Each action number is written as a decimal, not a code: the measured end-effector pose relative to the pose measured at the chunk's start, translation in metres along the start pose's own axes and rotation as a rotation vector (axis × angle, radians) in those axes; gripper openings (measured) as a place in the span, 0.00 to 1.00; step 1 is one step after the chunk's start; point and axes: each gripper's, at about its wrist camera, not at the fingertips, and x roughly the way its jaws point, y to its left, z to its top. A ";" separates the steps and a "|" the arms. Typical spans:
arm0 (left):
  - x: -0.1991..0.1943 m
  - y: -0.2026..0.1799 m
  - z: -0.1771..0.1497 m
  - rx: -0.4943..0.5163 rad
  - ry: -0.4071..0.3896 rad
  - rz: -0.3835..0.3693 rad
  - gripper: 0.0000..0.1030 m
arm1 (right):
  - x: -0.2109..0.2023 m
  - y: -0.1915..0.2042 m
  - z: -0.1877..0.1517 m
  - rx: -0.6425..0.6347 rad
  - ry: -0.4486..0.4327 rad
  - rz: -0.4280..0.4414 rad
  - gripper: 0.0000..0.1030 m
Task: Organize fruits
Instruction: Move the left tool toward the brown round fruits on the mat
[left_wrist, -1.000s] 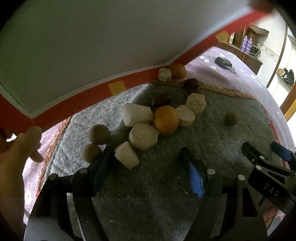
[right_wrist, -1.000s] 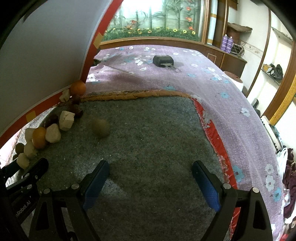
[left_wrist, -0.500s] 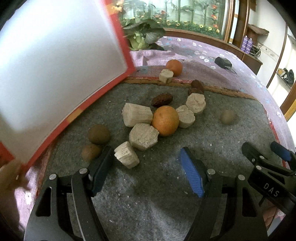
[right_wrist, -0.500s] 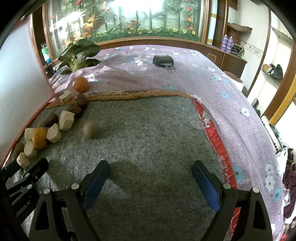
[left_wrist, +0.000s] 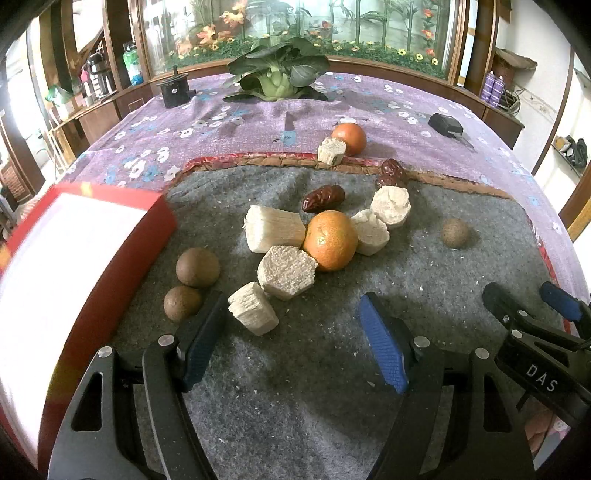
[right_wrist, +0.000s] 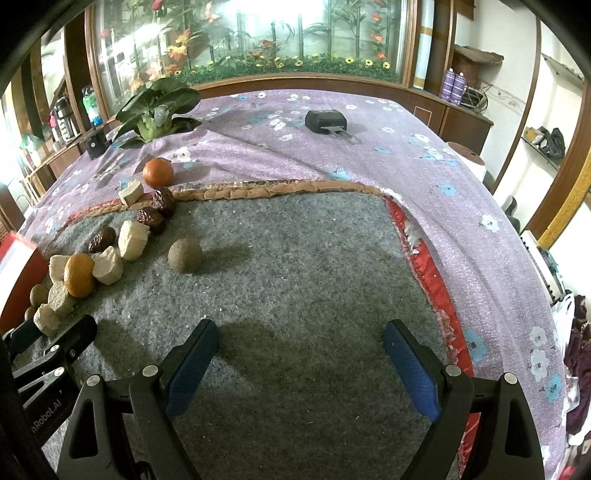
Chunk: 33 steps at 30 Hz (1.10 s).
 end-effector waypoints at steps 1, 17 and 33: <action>0.000 0.000 0.000 0.000 0.000 0.000 0.73 | 0.000 0.000 0.000 0.000 0.000 0.000 0.89; 0.000 0.000 0.000 0.000 0.000 0.000 0.73 | 0.000 0.000 0.000 0.000 0.000 0.000 0.89; -0.024 0.031 -0.005 0.040 0.022 -0.150 0.72 | -0.012 -0.006 0.004 -0.044 0.017 0.090 0.88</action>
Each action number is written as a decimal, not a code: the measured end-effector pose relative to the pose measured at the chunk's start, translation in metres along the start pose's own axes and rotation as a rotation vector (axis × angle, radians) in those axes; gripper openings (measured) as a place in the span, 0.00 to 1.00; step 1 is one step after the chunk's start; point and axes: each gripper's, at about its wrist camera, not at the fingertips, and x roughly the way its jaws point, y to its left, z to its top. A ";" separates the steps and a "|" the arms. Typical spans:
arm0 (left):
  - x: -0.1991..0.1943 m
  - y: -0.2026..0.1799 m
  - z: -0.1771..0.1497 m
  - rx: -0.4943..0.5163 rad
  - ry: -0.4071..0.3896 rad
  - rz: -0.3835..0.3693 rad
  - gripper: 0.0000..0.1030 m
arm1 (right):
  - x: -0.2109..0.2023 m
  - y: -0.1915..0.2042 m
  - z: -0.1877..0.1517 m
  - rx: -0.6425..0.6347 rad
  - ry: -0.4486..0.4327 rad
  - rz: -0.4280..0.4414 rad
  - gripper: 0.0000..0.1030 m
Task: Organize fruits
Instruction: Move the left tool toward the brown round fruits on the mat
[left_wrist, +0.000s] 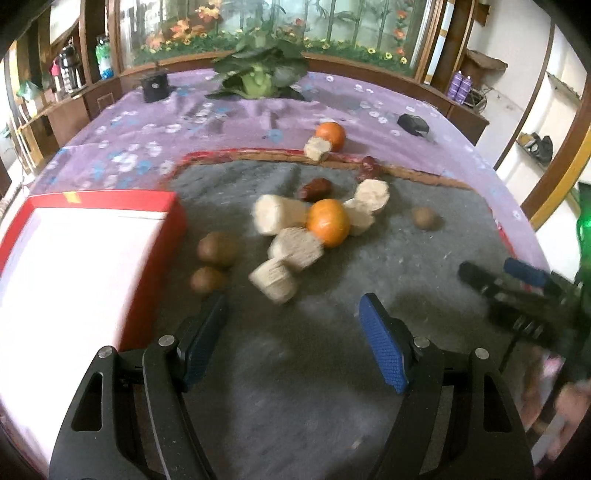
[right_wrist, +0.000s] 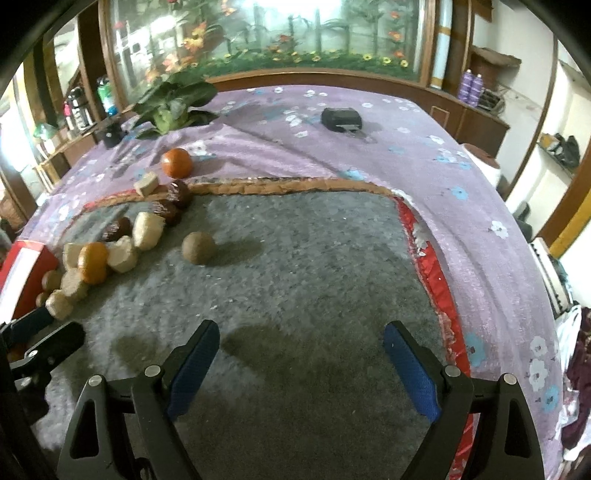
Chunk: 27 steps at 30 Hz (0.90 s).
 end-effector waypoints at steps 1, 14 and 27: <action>-0.004 0.005 -0.003 0.008 -0.003 0.018 0.72 | -0.004 0.001 0.000 -0.002 -0.007 0.020 0.88; -0.022 0.033 -0.012 -0.033 -0.003 -0.033 0.72 | -0.029 0.048 0.002 -0.159 -0.066 0.142 0.87; -0.015 0.035 0.001 -0.043 0.012 -0.030 0.72 | -0.031 0.050 0.001 -0.177 -0.053 0.176 0.87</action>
